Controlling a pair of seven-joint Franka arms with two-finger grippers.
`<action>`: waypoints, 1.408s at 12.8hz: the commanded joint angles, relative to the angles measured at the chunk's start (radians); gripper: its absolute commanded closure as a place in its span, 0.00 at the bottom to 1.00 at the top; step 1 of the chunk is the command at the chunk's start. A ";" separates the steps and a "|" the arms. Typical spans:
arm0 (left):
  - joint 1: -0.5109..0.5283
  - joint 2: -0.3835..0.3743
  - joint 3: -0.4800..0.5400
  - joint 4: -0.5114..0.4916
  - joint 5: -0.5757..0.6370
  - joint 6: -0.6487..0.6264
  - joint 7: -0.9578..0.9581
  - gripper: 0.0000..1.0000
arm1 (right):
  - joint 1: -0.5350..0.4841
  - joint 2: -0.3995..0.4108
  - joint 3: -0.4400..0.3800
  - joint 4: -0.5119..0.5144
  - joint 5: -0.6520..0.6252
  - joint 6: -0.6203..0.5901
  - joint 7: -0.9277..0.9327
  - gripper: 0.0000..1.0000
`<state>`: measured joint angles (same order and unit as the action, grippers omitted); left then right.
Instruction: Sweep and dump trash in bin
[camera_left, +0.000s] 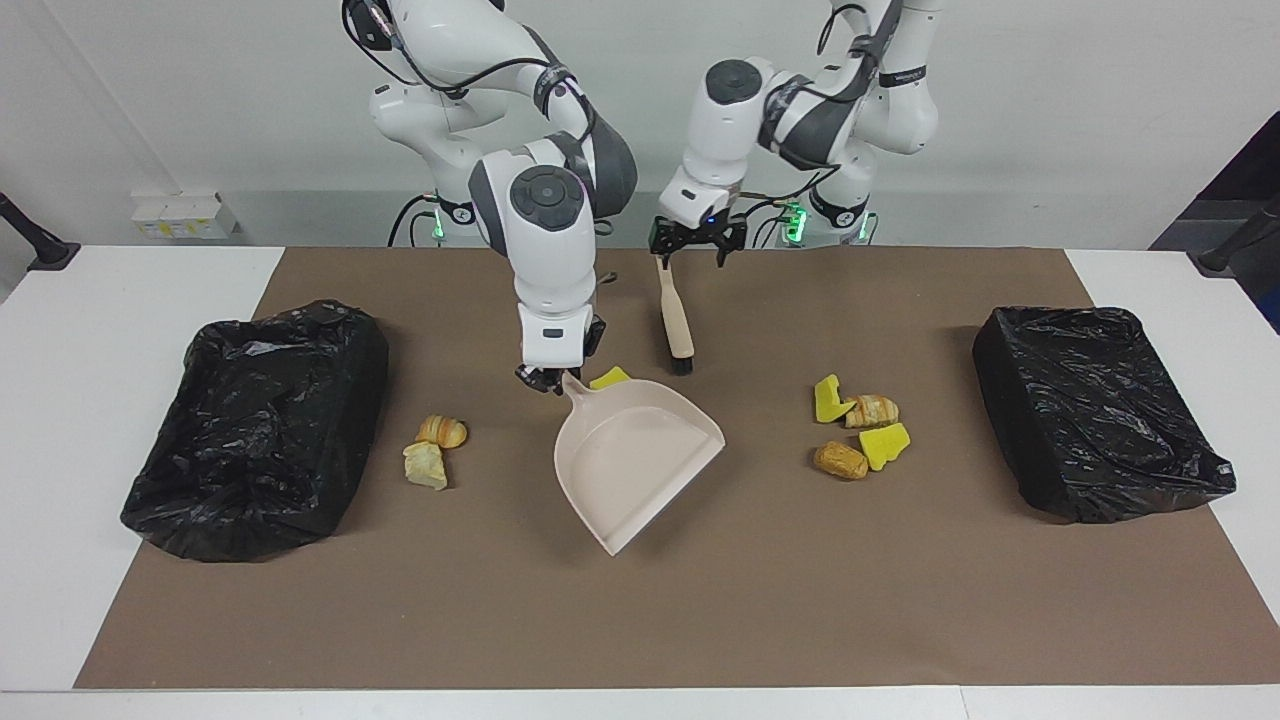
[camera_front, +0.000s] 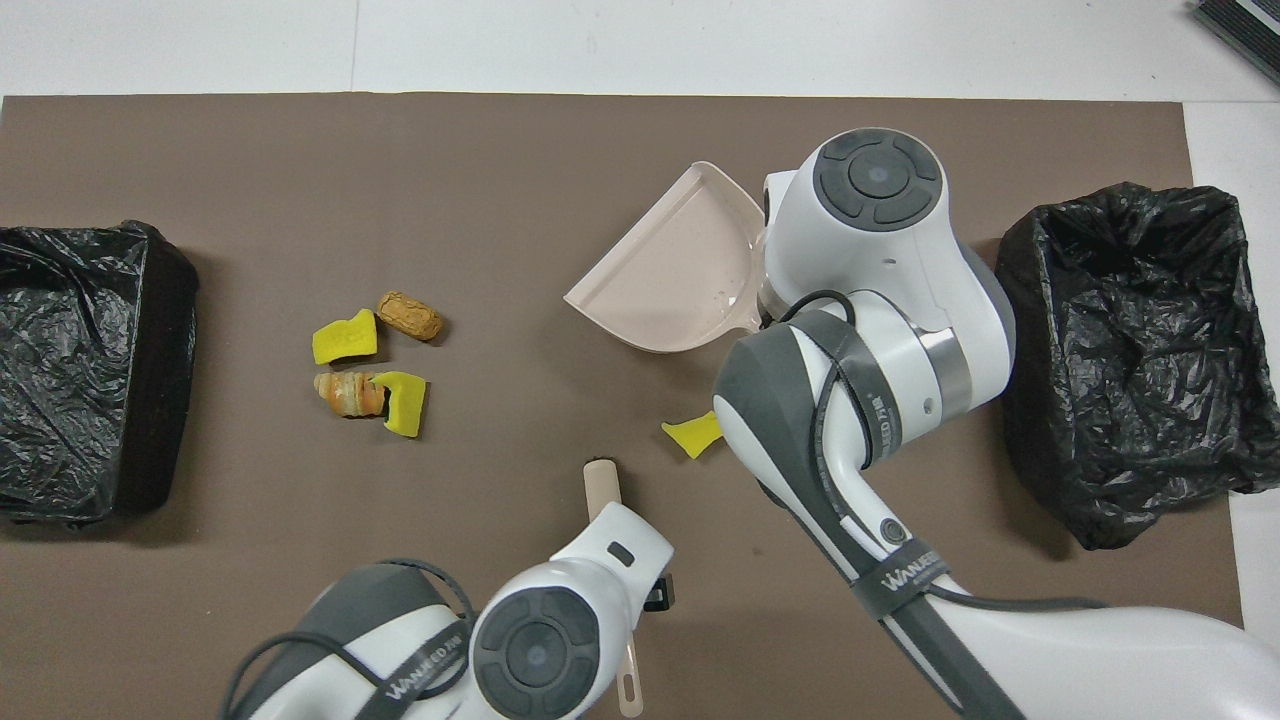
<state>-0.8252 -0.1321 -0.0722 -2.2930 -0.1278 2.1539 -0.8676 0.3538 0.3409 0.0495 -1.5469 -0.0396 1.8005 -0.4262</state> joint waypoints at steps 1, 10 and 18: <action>-0.072 0.000 0.022 -0.106 -0.012 0.079 -0.036 0.00 | -0.031 -0.026 0.006 -0.024 -0.011 -0.012 -0.118 1.00; -0.123 0.028 0.022 -0.137 -0.012 0.192 -0.120 0.00 | -0.070 -0.026 0.004 -0.033 -0.028 -0.012 -0.316 1.00; -0.126 0.049 0.020 -0.134 -0.010 0.198 -0.139 0.91 | -0.070 -0.028 0.006 -0.035 -0.045 -0.029 -0.437 1.00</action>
<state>-0.9250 -0.0752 -0.0685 -2.4099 -0.1291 2.3276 -0.9926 0.2942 0.3405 0.0456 -1.5573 -0.0664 1.7850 -0.8249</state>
